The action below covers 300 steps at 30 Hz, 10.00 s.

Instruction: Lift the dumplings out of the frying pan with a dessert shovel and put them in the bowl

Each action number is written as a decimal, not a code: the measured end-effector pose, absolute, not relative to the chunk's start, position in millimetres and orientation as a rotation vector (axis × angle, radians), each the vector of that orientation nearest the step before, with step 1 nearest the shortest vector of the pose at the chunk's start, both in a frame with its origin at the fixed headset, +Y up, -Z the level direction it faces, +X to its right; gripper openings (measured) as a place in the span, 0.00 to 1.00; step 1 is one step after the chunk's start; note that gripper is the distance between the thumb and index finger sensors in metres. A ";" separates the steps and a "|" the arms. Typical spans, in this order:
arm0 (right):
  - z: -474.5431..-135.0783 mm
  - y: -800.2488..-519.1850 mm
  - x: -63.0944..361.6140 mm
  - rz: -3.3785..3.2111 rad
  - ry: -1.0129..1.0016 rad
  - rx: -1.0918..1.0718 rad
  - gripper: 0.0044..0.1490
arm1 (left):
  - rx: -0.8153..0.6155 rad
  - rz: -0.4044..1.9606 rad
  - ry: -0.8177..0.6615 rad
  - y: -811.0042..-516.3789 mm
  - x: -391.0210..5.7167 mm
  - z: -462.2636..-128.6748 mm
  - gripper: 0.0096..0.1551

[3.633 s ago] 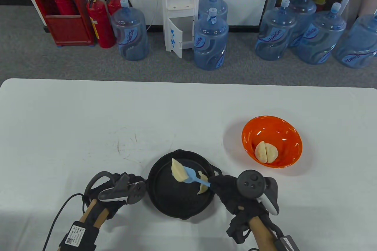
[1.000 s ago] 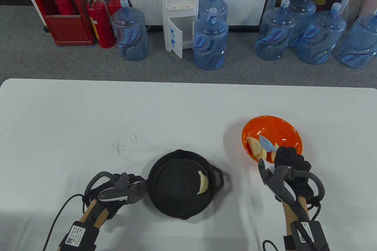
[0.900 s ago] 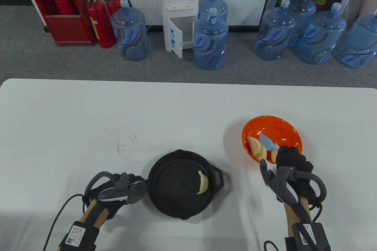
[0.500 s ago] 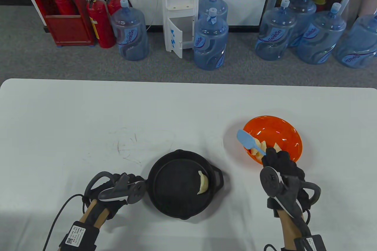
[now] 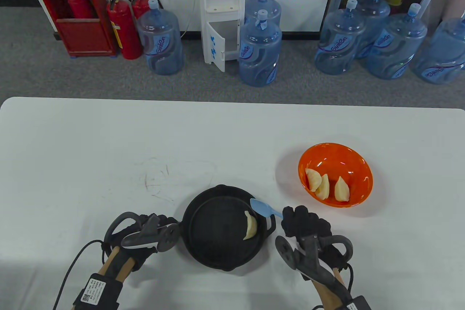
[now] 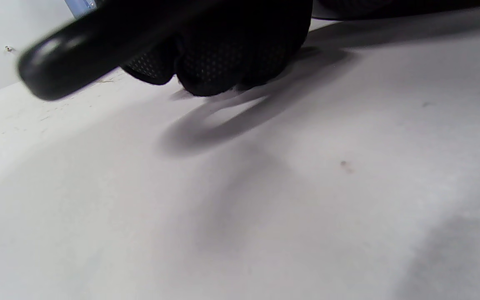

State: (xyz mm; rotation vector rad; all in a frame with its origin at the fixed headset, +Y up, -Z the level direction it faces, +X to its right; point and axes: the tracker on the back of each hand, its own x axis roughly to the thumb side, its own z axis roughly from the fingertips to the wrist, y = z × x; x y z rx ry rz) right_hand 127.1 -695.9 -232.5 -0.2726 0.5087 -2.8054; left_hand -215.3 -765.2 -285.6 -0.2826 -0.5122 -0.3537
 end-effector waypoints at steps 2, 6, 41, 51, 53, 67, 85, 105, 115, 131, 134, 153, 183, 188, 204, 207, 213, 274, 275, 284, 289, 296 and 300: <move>-231.3 -697.2 124.4 -2.783 0.523 -0.293 0.24 | -0.282 -0.354 -0.512 -765.2 -215.2 -285.7 0.31; -231.7 -701.9 124.8 -2.819 0.490 -0.318 0.24 | -0.283 -0.355 -0.512 -765.0 -215.2 -285.7 0.31; -234.9 -730.8 109.2 -3.129 0.021 -0.917 0.24 | -0.286 -0.360 -0.513 -765.4 -215.0 -285.6 0.31; -241.8 -730.6 110.0 -3.202 -0.144 -0.925 0.24 | -0.287 -0.360 -0.512 -765.5 -215.0 -285.7 0.31; -244.3 -730.1 112.0 -3.236 -0.198 -0.909 0.24 | -0.287 -0.360 -0.512 -765.5 -215.0 -285.7 0.31; -252.8 -723.9 133.7 -3.502 -0.178 -0.749 0.24 | -0.291 -0.361 -0.512 -765.5 -214.9 -285.9 0.31; -259.0 -713.9 168.1 -3.613 -0.108 -0.539 0.25 | -0.292 -0.368 -0.510 -765.1 -214.7 -286.1 0.31; -291.2 -673.7 232.6 -3.692 0.077 -0.172 0.25 | -0.293 -0.367 -0.509 -765.2 -215.1 -285.7 0.31; -300.1 -670.9 269.1 -3.706 0.208 0.157 0.25 | -0.293 -0.364 -0.509 -765.3 -215.5 -285.6 0.31; -312.7 -689.2 310.0 -3.618 0.207 0.625 0.25 | -0.293 -0.363 -0.503 -765.6 -215.8 -285.2 0.31; -315.2 -694.8 313.8 -3.571 0.174 0.700 0.25 | -0.292 -0.366 -0.503 -765.5 -215.6 -285.1 0.31; -335.2 -707.3 323.4 -3.394 0.120 0.861 0.25 | -0.293 -0.352 -0.505 -765.9 -216.6 -285.6 0.31; -347.0 -694.5 284.7 -2.840 0.243 0.547 0.25 | -0.294 -0.353 -0.503 -765.5 -216.7 -285.5 0.31; -341.0 -688.3 285.9 -2.803 0.308 0.558 0.25 | -0.294 -0.353 -0.503 -765.7 -216.6 -285.6 0.31; -281.9 -640.3 232.5 -3.104 0.619 0.118 0.26 | -0.292 -0.365 -0.500 -765.3 -215.8 -285.5 0.31; -272.4 -647.2 211.0 -3.141 0.634 -0.009 0.27 | -0.292 -0.365 -0.498 -765.4 -215.6 -285.2 0.31; -259.1 -668.2 167.8 -3.172 0.541 -0.230 0.29 | -0.293 -0.363 -0.496 -765.5 -215.4 -285.1 0.31; -249.2 -668.8 80.0 -3.203 0.441 -0.364 0.37 | -0.218 -0.251 -0.401 -724.7 -225.9 -275.9 0.50; -247.3 -655.3 84.9 -3.229 0.527 -0.332 0.32 | -0.169 -0.228 -0.362 -714.2 -224.9 -274.4 0.48; -221.9 -594.9 128.4 -3.365 0.940 -0.159 0.33 | 0.236 -0.007 -0.115 -629.8 -193.0 -267.5 0.42; -209.5 -617.4 151.5 -3.213 1.274 -0.028 0.42 | 0.408 0.113 -0.055 -632.6 -184.5 -261.3 0.45; -229.4 -674.7 171.7 -3.252 0.947 0.094 0.48 | 0.289 0.045 -0.036 -678.7 -195.1 -270.1 0.47; -234.7 -688.5 180.0 -3.232 0.861 0.138 0.48 | 0.250 -0.019 -0.032 -692.6 -201.0 -271.5 0.47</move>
